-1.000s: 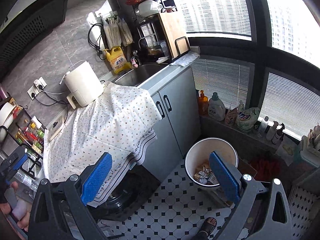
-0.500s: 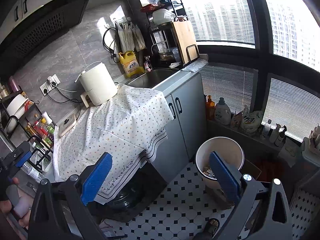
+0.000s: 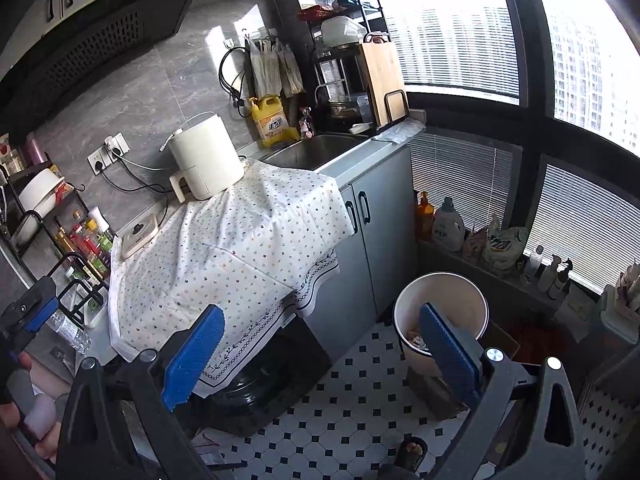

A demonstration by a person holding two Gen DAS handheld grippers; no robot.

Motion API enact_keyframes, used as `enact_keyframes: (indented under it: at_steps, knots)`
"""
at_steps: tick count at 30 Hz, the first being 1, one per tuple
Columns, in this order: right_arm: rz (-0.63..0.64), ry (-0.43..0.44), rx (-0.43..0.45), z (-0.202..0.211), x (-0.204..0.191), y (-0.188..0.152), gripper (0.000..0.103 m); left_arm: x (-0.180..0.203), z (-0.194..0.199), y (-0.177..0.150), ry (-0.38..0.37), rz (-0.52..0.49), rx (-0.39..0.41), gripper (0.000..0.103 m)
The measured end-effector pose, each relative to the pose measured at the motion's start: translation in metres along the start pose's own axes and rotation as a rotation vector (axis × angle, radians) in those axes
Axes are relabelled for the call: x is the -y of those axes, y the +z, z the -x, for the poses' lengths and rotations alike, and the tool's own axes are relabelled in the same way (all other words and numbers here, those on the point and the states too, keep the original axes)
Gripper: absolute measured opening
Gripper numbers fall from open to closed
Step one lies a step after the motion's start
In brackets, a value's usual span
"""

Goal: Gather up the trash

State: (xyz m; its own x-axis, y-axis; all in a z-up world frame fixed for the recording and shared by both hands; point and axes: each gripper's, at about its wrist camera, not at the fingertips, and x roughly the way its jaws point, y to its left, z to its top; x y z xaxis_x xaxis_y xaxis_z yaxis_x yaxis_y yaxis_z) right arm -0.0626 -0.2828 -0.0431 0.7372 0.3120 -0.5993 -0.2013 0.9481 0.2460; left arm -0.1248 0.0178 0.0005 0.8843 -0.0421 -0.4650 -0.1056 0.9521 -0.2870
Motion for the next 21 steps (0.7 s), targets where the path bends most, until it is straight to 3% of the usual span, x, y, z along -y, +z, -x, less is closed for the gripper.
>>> enact_keyframes:
  at_steps: [21]
  knots:
    - [0.019, 0.018, 0.004, 0.009, -0.016, -0.010, 0.095, -0.010, 0.012, -0.008, 0.009, 0.002, 0.011, 0.097]
